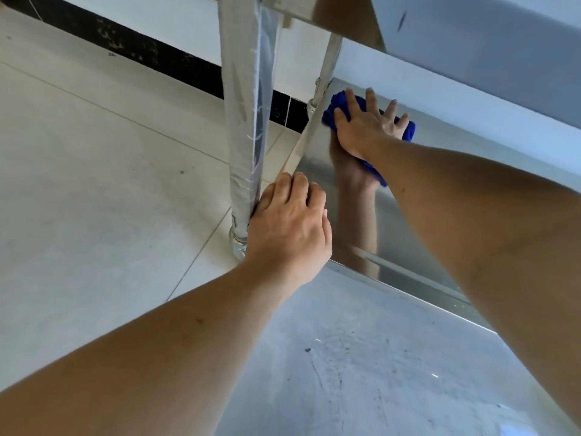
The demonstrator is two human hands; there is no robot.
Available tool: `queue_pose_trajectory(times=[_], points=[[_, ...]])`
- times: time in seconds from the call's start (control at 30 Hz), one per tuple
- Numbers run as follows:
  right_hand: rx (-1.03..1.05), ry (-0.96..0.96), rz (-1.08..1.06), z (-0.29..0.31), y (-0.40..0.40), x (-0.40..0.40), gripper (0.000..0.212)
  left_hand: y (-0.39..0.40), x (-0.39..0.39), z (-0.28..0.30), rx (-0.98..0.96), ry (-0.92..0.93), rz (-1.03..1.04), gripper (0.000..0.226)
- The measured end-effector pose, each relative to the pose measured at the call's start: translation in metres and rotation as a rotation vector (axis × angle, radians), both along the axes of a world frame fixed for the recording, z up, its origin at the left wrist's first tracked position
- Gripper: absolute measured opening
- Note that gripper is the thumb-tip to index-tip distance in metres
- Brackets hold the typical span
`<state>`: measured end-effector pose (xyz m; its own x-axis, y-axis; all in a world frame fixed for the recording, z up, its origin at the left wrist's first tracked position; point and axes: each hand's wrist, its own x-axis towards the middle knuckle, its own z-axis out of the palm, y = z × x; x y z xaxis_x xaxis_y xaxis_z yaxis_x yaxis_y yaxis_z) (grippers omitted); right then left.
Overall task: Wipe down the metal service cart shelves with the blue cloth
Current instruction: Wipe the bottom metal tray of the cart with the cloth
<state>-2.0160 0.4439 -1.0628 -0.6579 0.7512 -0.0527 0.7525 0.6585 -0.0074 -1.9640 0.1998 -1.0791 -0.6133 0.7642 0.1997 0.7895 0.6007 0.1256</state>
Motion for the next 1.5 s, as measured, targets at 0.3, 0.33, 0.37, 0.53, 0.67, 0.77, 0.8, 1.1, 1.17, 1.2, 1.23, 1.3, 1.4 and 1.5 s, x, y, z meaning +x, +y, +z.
queue_pose_trajectory(times=[0.3, 0.33, 0.37, 0.53, 0.67, 0.77, 0.8, 1.1, 1.17, 1.2, 1.23, 1.3, 1.4, 1.5], points=[[-0.083, 0.024, 0.125, 0.006, -0.012, 0.024, 0.051, 0.0, 0.001, 0.003, 0.013, 0.022, 0.006, 0.04], [-0.085, 0.024, 0.148, 0.007, -0.014, 0.027, 0.05, 0.0, 0.001, 0.003, 0.018, 0.026, 0.007, 0.039], [-0.077, 0.016, 0.173, 0.009, -0.017, 0.03, 0.048, 0.0, 0.001, 0.003, 0.02, 0.032, 0.007, 0.038], [-0.04, -0.035, 0.233, 0.013, -0.037, 0.054, 0.044, 0.001, 0.0, 0.002, 0.02, 0.054, -0.002, 0.039], [-0.092, -0.033, 0.182, 0.01, -0.061, 0.081, 0.054, -0.001, -0.001, 0.001, 0.011, 0.063, -0.028, 0.041], [-0.111, -0.003, 0.165, 0.011, -0.082, 0.106, 0.057, 0.0, 0.0, 0.002, 0.002, 0.067, -0.041, 0.042], [-0.094, 0.0, 0.169, 0.012, -0.089, 0.116, 0.058, -0.001, 0.0, 0.003, 0.005, 0.063, -0.045, 0.042], [0.046, 0.035, 0.146, 0.008, -0.148, 0.205, 0.069, 0.0, 0.001, 0.009, 0.027, 0.031, -0.046, 0.033], [0.017, 0.077, 0.144, 0.002, -0.155, 0.226, 0.068, 0.009, 0.002, 0.015, -0.012, 0.002, 0.014, 0.033], [0.009, 0.087, 0.142, -0.001, -0.155, 0.235, 0.068, 0.017, 0.003, 0.021, -0.036, -0.021, 0.063, 0.035], [0.002, 0.091, 0.134, -0.002, -0.154, 0.242, 0.069, 0.026, 0.004, 0.027, -0.052, -0.045, 0.111, 0.037], [-0.029, 0.105, 0.097, -0.002, -0.148, 0.249, 0.07, 0.044, 0.011, 0.035, -0.039, -0.092, 0.132, 0.038], [-0.083, 0.117, 0.006, -0.003, -0.136, 0.247, 0.068, 0.071, 0.032, 0.038, 0.027, -0.105, -0.02, 0.038], [-0.096, 0.107, -0.067, -0.006, -0.122, 0.245, 0.064, 0.094, 0.055, 0.034, 0.083, -0.17, -0.149, 0.035]])
